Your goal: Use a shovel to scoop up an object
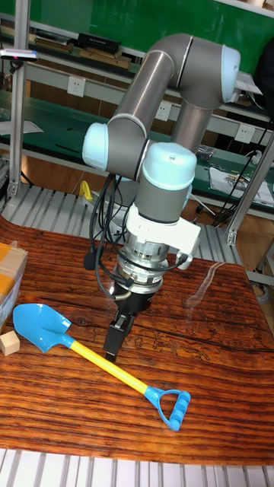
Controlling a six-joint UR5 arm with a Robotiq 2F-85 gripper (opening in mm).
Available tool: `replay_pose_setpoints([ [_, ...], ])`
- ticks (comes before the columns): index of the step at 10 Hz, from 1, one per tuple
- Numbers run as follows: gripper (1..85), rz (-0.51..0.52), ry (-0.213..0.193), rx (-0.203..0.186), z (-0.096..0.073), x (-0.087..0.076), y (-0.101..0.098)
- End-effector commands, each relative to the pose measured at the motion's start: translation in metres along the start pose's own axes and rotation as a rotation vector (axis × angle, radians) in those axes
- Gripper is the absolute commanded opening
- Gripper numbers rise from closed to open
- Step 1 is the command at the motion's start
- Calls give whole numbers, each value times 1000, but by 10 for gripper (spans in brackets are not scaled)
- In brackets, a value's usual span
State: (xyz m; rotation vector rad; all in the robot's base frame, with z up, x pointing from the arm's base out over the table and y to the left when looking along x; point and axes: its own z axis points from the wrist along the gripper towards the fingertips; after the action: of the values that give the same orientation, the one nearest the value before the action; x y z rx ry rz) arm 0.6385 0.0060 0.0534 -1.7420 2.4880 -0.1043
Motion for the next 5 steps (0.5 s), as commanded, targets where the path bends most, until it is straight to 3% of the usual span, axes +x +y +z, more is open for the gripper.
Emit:
replay_pose_setpoints([
  [1, 780, 1, 7, -5, 1, 4, 1],
  [3, 780, 8, 12, -2, 3, 3, 0],
  [5, 780, 11, 13, -3, 18, 1, -4],
])
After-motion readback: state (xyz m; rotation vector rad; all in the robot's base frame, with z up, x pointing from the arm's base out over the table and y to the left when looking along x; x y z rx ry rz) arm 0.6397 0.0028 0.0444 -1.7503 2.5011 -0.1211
